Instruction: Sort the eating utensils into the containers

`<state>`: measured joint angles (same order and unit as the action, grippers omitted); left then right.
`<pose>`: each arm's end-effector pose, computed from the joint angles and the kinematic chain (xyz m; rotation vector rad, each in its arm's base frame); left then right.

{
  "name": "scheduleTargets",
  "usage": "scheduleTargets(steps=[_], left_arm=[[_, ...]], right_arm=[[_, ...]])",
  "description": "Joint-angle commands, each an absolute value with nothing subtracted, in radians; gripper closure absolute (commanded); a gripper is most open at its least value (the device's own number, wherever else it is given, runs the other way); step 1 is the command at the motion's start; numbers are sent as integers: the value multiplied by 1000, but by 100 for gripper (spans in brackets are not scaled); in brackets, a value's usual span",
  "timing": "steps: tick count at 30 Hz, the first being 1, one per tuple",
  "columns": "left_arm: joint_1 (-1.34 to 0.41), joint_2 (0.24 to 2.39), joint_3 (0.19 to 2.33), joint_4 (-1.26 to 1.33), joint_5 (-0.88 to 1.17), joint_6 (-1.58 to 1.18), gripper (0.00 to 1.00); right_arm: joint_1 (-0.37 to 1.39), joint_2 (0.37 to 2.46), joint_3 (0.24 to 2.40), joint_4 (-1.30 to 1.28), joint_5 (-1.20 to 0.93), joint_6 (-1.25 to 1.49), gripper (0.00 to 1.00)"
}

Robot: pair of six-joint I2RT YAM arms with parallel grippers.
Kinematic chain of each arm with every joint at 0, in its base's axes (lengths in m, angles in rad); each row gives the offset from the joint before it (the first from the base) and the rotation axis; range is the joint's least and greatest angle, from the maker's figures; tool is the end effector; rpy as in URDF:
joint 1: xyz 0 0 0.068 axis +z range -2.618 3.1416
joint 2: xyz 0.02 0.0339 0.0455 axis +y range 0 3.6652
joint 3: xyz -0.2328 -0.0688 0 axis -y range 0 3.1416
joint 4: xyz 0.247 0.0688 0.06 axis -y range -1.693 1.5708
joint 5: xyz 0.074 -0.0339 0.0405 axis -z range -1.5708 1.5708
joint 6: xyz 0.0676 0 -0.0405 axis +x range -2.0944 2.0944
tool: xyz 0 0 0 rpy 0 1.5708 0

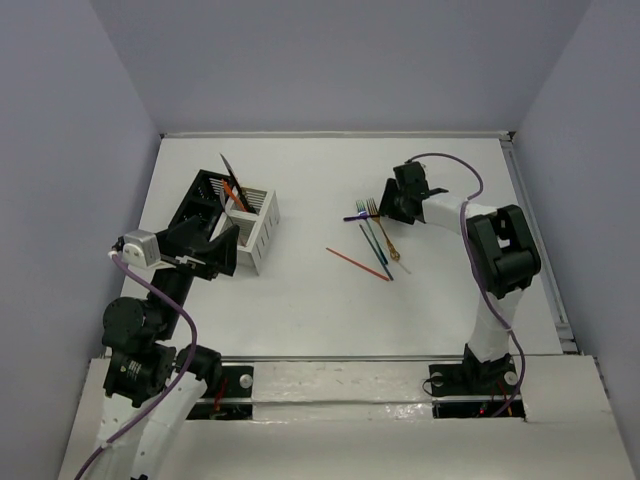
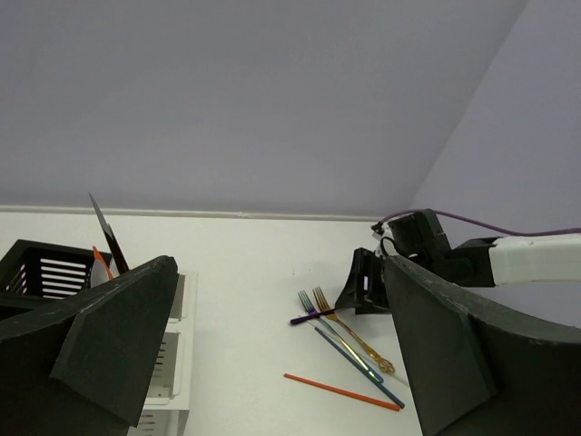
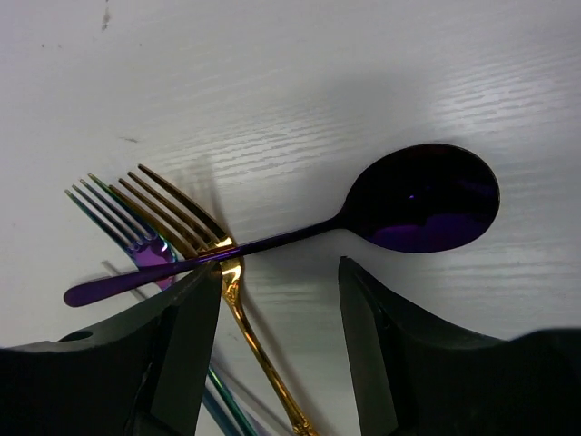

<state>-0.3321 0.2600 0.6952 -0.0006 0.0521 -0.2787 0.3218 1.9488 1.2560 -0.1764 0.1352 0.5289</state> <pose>0.1142 -0.0431 0.3915 0.0779 1.1523 -0.5722 0.4063 0.1259 0.1106 0.3124 2.4212 0.2180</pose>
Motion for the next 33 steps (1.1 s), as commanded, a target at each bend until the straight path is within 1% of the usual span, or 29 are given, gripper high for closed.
scheduleTargets(steps=[1,9,11,19,23,30,33], left_arm=[[-336,276,692,52,63,-287,1],[-336,276,692,52,64,-287,1],[-336,275,692,52,63,-287,1],[-336,273,693,51,63,-288,1],[-336,264,693,52,60,-288,1],[-336,262,693,49,58,-287,1],[-336,264,693,52,61,-287,1]], right_arm=[[318,1974,1322,-158,152,561,40],[318,2022,1376,-190,210,543,41],[318,2036,1394,-213,230,529,46],[318,2080,1456,-276,284,463,54],[318,2127,1544,-353,301,387,56],[318,2160,1594,-405,288,348,56],[318,2171,1601,-417,282,338,59]])
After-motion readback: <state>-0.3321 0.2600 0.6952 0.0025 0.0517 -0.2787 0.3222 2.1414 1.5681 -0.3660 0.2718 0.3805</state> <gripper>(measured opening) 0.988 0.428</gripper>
